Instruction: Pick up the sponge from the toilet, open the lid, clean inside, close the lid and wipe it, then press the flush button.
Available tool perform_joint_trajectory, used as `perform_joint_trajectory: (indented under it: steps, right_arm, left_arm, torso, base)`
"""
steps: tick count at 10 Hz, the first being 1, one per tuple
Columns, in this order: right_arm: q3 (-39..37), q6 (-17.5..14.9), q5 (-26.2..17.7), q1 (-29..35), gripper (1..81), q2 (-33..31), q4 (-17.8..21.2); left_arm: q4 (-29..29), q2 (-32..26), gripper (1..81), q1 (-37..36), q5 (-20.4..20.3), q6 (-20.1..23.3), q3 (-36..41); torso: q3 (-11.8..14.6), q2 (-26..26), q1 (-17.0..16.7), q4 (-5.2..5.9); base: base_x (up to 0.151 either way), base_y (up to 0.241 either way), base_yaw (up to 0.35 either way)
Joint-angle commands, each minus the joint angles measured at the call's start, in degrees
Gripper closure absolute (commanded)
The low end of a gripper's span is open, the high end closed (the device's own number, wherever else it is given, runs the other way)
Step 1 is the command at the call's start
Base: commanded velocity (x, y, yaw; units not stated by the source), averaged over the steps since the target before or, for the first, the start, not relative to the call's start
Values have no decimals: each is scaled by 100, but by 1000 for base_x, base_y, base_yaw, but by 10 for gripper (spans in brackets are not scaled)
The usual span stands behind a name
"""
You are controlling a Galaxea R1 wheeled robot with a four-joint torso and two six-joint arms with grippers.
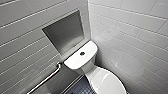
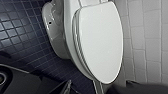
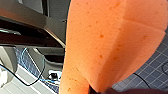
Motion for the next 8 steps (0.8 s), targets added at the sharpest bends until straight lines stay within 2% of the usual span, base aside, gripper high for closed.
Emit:
perform_joint_trajectory:
  steps: [1,4,6,8]
  right_arm:
    - [405,-27,-619,-158,811,-259,-870]
    - [818,-18,-601,-184,811,-523,-897]
    - [1511,-18,-584,-229,811,-812,-897]
    - [2067,8,-540,-238,811,-1103,-880]
  left_arm:
    - [1106,-598,10,542,114,17,343]
    - [2355,-624,10,1333,193,17,185]
    - [2742,-765,10,1948,122,26,-69]
    - [3025,-669,10,2731,96,43,-641]
  torso:
    - [0,0,0,0]
    - [2,0,0,0]
    - [2,0,0,0]
    - [2,0,0,0]
  base:
    - [0,0,0]
    - [0,0,0]
    - [0,0,0]
    - [0,0,0]
